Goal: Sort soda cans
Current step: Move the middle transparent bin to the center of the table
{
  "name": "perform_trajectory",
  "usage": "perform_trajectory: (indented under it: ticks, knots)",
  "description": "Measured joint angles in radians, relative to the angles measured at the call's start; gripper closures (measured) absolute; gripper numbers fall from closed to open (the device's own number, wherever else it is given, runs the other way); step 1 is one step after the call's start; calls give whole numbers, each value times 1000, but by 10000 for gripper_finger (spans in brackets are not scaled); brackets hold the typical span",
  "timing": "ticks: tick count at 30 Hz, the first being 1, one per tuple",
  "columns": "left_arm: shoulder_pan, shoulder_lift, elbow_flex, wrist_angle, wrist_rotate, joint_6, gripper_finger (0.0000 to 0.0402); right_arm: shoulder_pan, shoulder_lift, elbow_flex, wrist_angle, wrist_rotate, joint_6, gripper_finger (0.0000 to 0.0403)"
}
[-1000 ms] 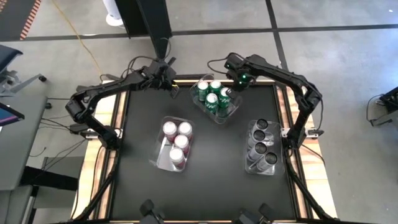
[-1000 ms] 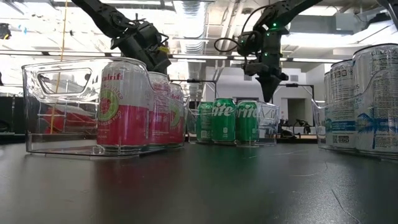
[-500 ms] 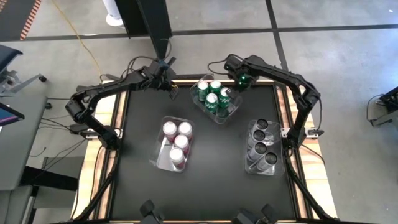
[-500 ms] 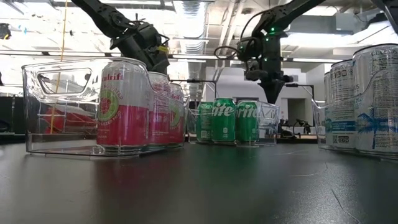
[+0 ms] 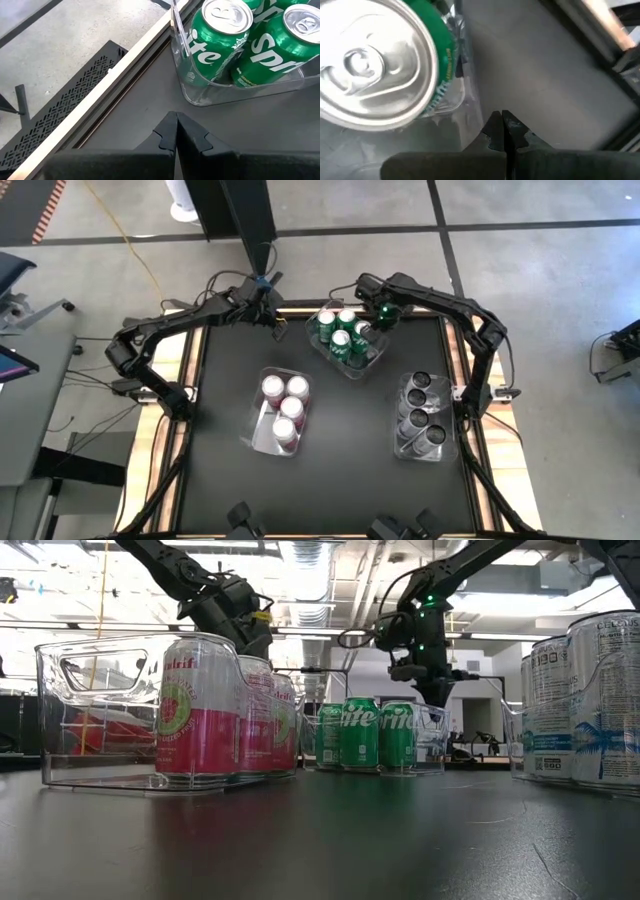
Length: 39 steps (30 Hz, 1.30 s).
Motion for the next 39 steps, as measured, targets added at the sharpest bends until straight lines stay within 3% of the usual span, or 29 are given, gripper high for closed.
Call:
perform_trajectory:
  ticks: [20, 39]
  knots:
    - [0, 0, 0, 2, 9, 34, 401, 65, 38, 0, -34, -52, 12, 403]
    - [1, 0, 0, 1, 9, 58, 401, 222, 39, -1, -34, -55, 92, 403]
